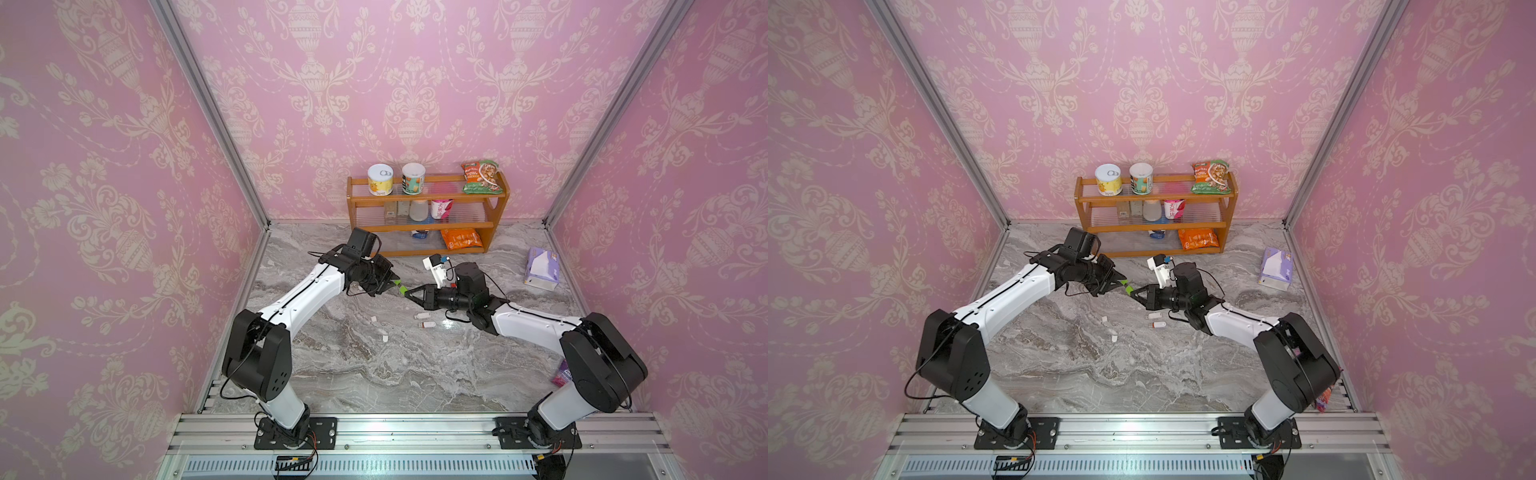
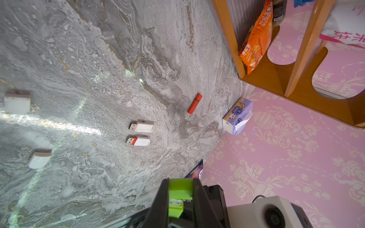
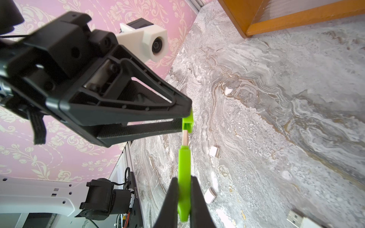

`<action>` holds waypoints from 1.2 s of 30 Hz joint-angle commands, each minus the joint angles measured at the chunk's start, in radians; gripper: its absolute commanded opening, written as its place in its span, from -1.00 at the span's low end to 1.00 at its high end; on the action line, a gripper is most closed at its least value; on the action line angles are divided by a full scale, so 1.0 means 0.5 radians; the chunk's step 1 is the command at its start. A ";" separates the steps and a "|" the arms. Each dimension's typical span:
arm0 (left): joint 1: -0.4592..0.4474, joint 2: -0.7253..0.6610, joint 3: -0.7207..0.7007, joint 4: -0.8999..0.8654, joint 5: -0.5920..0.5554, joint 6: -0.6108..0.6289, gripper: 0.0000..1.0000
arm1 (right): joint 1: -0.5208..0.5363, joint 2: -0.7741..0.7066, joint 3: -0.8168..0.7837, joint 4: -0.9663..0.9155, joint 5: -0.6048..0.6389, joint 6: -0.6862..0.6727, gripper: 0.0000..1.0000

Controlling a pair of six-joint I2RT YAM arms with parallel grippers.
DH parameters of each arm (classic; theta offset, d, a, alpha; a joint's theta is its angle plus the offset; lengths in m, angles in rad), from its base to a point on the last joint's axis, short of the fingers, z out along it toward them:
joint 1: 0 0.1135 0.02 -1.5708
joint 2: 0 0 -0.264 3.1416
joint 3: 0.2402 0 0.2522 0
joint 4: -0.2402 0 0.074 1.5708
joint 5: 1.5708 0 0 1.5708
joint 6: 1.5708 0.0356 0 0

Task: Close the usb drive cover
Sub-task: Close the cover of the USB drive.

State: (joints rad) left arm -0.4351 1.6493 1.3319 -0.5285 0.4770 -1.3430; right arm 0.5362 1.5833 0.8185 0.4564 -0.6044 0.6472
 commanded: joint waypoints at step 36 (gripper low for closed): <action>-0.301 -0.005 0.224 -0.182 -0.031 0.410 -1.00 | -0.050 -0.037 0.146 -0.016 0.146 -0.034 -1.00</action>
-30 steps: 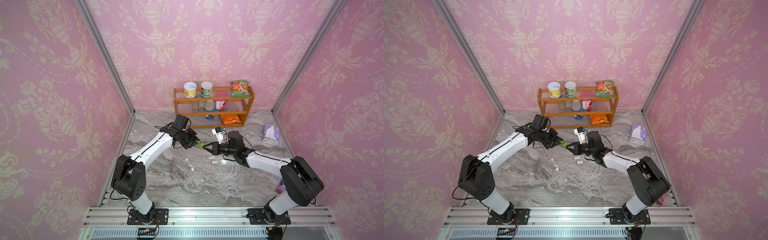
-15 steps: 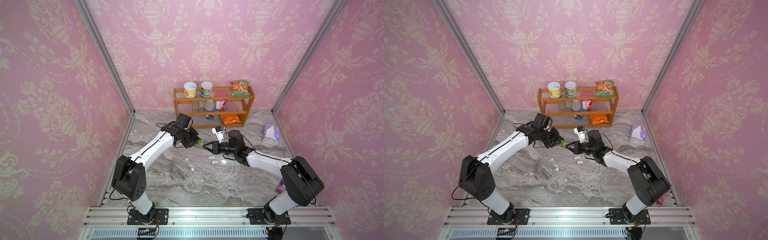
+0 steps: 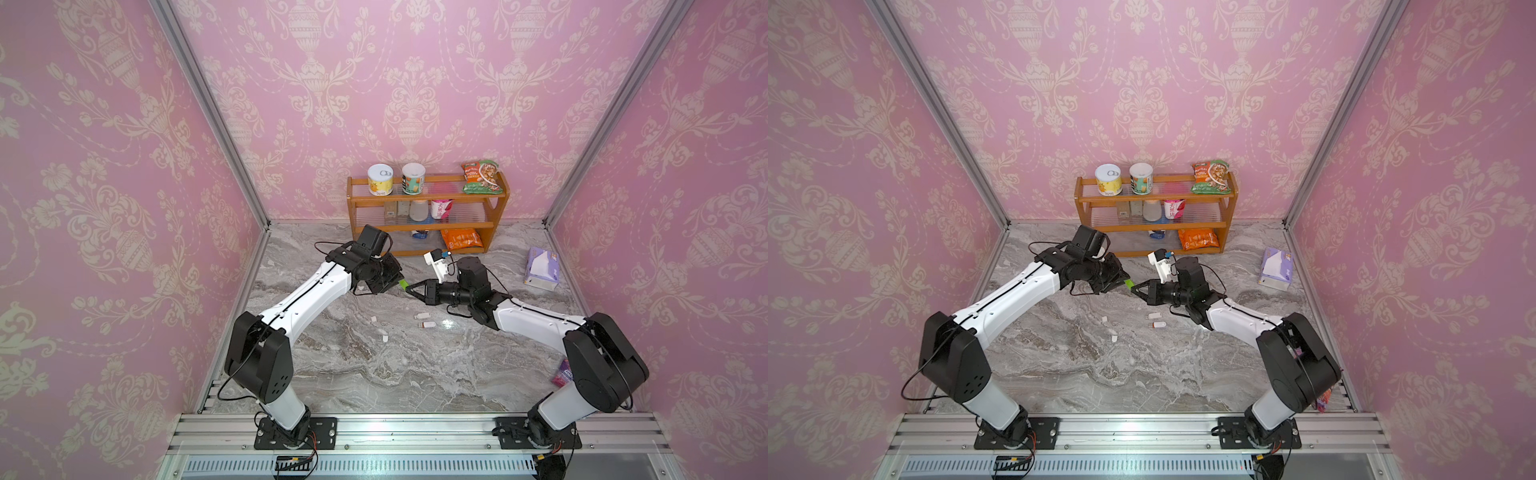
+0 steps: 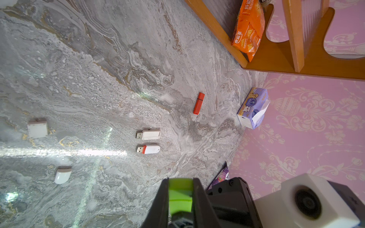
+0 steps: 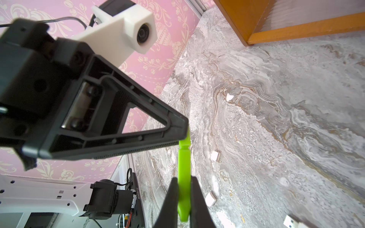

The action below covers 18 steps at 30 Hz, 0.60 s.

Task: Close the usb drive cover
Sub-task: Close the cover of the USB drive.

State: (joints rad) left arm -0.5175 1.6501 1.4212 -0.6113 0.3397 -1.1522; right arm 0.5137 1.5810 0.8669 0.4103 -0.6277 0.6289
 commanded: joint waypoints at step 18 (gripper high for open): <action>-0.289 0.089 0.289 -0.155 0.278 0.201 -1.00 | -0.094 0.082 0.034 0.538 0.079 -0.037 -1.00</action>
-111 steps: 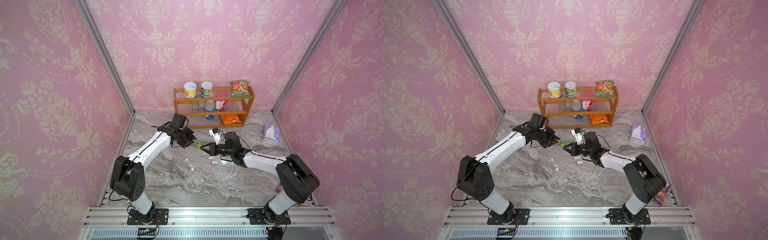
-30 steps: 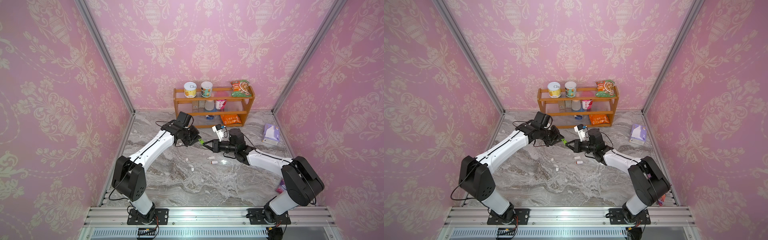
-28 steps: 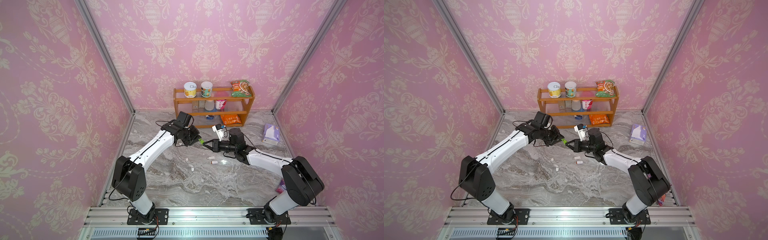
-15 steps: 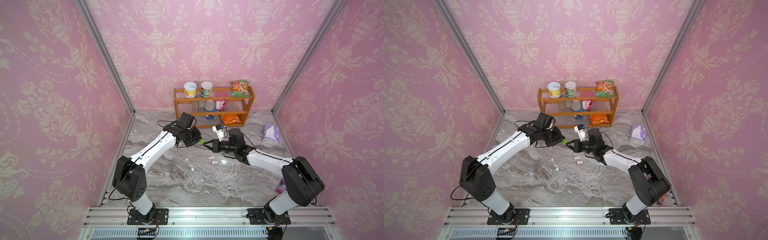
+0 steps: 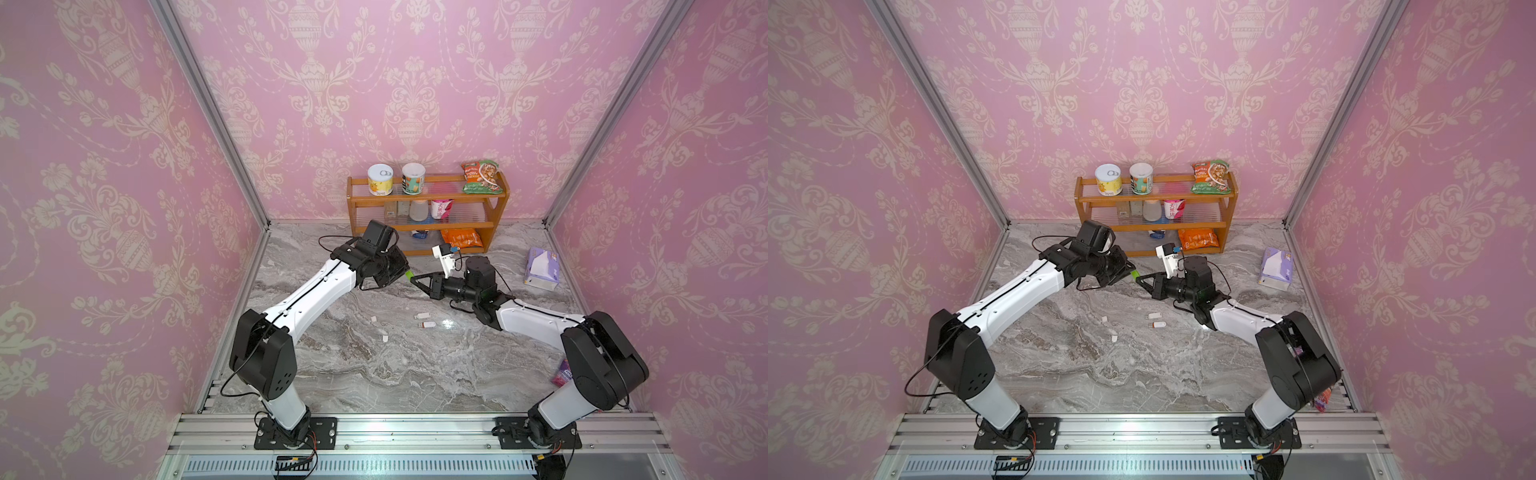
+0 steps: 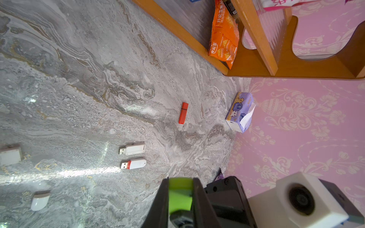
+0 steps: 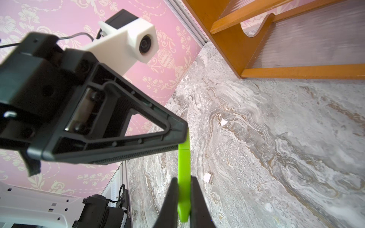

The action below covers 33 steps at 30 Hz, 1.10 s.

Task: Close the usb drive cover
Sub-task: Close the cover of the USB drive.

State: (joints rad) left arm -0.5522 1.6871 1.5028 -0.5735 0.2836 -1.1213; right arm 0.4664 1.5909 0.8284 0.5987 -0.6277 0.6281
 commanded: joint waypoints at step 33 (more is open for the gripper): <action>-0.052 -0.152 0.923 -0.824 -0.442 0.623 0.98 | -0.128 -0.293 -0.340 0.009 0.378 0.131 -1.00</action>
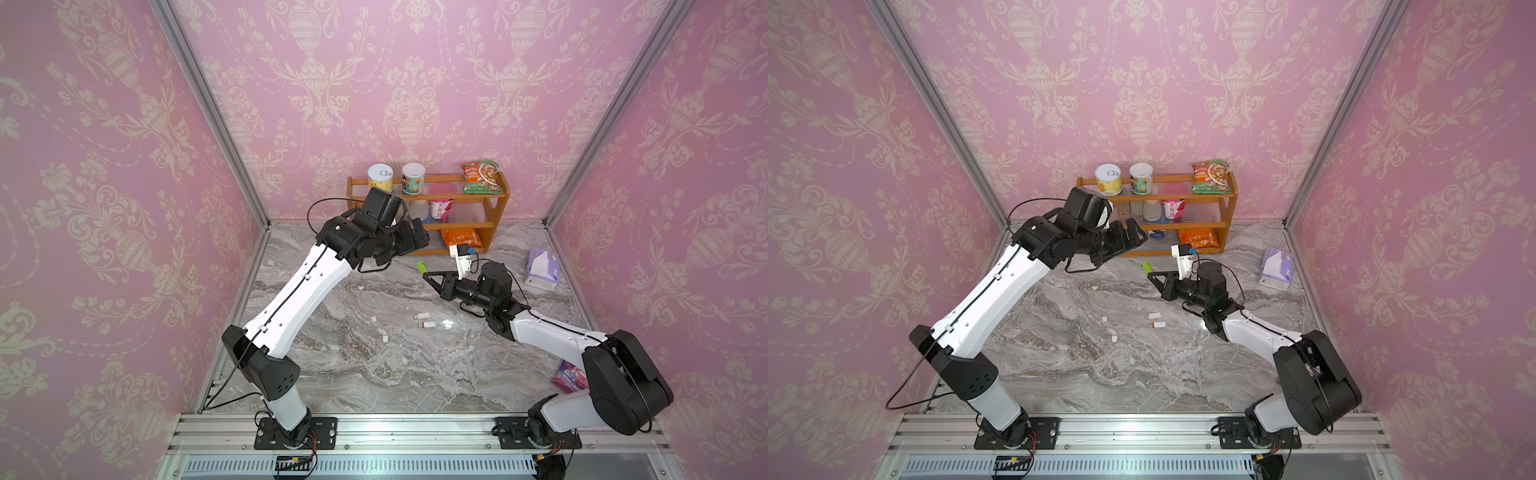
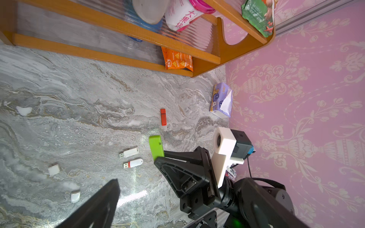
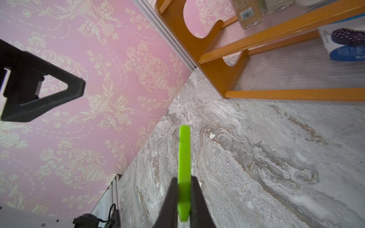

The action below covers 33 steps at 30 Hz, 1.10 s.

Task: Close the usb drive cover
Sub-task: Close the cover of the USB drive, then place the USB drive at the center of the board.

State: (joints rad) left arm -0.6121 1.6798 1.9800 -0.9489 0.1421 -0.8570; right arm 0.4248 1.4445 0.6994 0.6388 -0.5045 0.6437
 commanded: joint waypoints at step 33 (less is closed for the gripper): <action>0.380 -0.340 -0.680 0.242 0.136 0.036 0.98 | -0.246 0.719 -0.089 -0.107 0.470 0.860 -0.79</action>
State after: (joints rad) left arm -0.4339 1.5330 1.6592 -0.8330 0.1818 -0.8467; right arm 0.2955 1.8294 0.6453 0.6785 -0.3153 1.0744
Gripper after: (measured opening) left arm 0.992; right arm 0.110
